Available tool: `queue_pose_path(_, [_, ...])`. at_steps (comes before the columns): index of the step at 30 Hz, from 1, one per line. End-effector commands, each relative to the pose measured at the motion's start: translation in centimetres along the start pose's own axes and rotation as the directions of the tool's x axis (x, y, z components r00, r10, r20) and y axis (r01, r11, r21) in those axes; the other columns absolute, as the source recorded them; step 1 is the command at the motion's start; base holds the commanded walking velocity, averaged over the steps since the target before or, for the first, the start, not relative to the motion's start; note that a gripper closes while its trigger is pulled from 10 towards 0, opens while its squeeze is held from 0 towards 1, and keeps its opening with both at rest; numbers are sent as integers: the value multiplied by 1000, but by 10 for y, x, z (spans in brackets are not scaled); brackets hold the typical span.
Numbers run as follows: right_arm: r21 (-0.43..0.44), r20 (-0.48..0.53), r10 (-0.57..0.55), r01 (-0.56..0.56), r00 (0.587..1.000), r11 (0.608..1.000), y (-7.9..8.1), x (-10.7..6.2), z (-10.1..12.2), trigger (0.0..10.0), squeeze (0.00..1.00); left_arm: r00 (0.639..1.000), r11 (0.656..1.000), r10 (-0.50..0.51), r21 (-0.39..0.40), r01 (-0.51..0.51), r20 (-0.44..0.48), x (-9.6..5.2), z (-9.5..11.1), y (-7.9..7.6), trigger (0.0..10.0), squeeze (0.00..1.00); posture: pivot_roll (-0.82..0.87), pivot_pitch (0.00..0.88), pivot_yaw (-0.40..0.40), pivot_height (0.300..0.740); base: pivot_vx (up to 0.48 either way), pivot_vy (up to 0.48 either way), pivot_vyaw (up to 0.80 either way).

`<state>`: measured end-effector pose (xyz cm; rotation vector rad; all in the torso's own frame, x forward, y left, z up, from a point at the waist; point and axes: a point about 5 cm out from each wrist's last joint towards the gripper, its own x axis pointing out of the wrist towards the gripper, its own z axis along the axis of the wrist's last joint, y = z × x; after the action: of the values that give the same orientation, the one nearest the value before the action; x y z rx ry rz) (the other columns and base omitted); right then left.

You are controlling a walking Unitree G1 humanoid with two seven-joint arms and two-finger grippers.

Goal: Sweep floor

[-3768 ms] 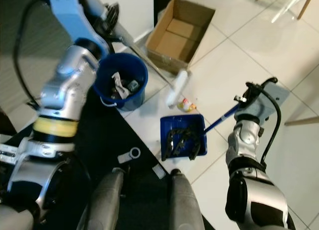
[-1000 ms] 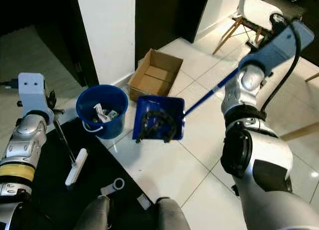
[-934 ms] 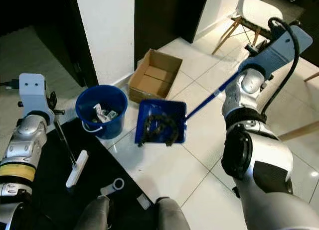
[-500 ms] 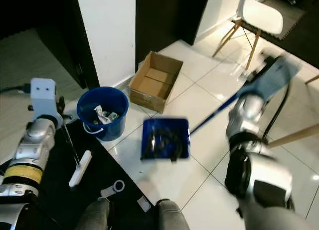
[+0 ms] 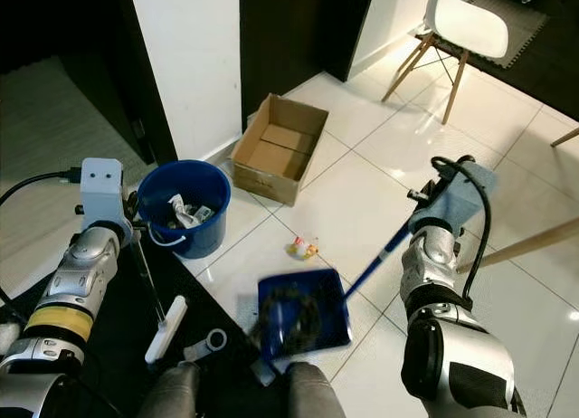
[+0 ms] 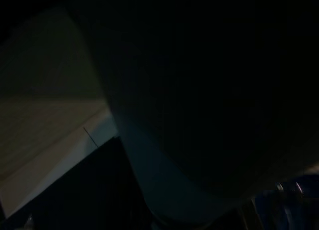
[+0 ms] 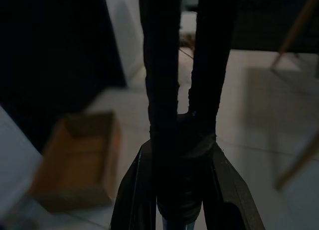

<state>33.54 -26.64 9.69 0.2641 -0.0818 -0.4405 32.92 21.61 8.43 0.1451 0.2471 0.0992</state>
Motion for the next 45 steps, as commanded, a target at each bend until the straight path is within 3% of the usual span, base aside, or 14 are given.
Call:
queue_pose_path(1, [73, 50, -15, 12, 999, 997, -5, -1, 4, 10000, 0, 999, 1000, -14, -11, 15, 30, 1, 5, -4, 10000, 0, 45, 37, -23, 740, 0, 0, 0])
queue_pose_path(7, [163, 9, -43, 41, 999, 986, -9, -5, -5, 10000, 0, 999, 1000, -13, -13, 13, 31, 1, 6, -3, 10000, 0, 46, 40, -22, 740, 0, 0, 0])
queue_pose_path(8, [324, -71, -96, 114, 993, 939, -17, -10, -18, 10000, 0, 999, 1000, -11, -14, 12, 31, 1, 5, -2, 10000, 0, 46, 39, -20, 740, 0, 0, 0])
queue_pose_path(9, [324, -71, -96, 114, 993, 939, -17, -10, -18, 10000, 0, 999, 1000, -11, -14, 12, 31, 1, 5, -2, 10000, 0, 46, 39, -20, 740, 0, 0, 0])
queue_pose_path(12, [446, -133, -133, 179, 982, 877, -26, -16, -29, 10000, 0, 999, 1000, -12, -15, 12, 33, 0, 5, -1, 10000, 0, 50, 39, -18, 740, 0, 0, 0])
queue_pose_path(17, [547, -169, -159, 227, 973, 806, -35, -21, -37, 10000, 0, 999, 1000, -13, -12, 13, 33, 0, 4, 1, 10000, 0, 45, 41, -12, 740, 0, 0, 0])
queue_pose_path(19, [559, -179, -160, 235, 971, 795, -37, -22, -38, 10000, 0, 999, 1000, -13, -12, 14, 33, 0, 4, 2, 10000, 0, 45, 42, -11, 740, 0, 0, 0])
queue_pose_path(22, [513, -185, -143, 220, 972, 830, -38, -23, -40, 10000, 0, 999, 1000, -17, -9, 18, 33, 0, 4, 1, 10000, 0, 47, 42, -10, 740, 0, 0, 0])
queue_pose_path(23, [453, -189, -116, 191, 975, 871, -37, -24, -41, 10000, 0, 999, 1000, -20, -5, 20, 30, 0, 4, 1, 10000, 0, 45, 45, -10, 740, 0, 0, 0])
queue_pose_path(28, [390, -204, -98, 172, 974, 905, -38, -26, -43, 10000, 0, 1000, 1000, -19, 2, 19, 22, 0, 2, 0, 10000, 0, 43, 47, -13, 740, 0, 0, 0])
queue_pose_path(29, [324, -249, -120, 200, 961, 925, -44, -31, -49, 10000, 0, 1000, 1000, -19, 3, 19, 10, -2, -3, -1, 10000, 0, 44, 47, -15, 740, 0, 0, 0])
queue_pose_path(35, [271, -272, -154, 229, 950, 935, -56, -35, -51, 10000, 0, 1000, 1000, -24, 1, 24, -9, -6, -12, -4, 10000, 0, 43, 51, -17, 740, 0, 0, 0])
queue_pose_path(45, [310, -206, -157, 217, 966, 926, -58, -23, -34, 10000, 0, 1000, 1000, -19, 0, 19, -8, -5, -11, -3, 10000, 0, 37, 51, -18, 740, 0, 0, 0])
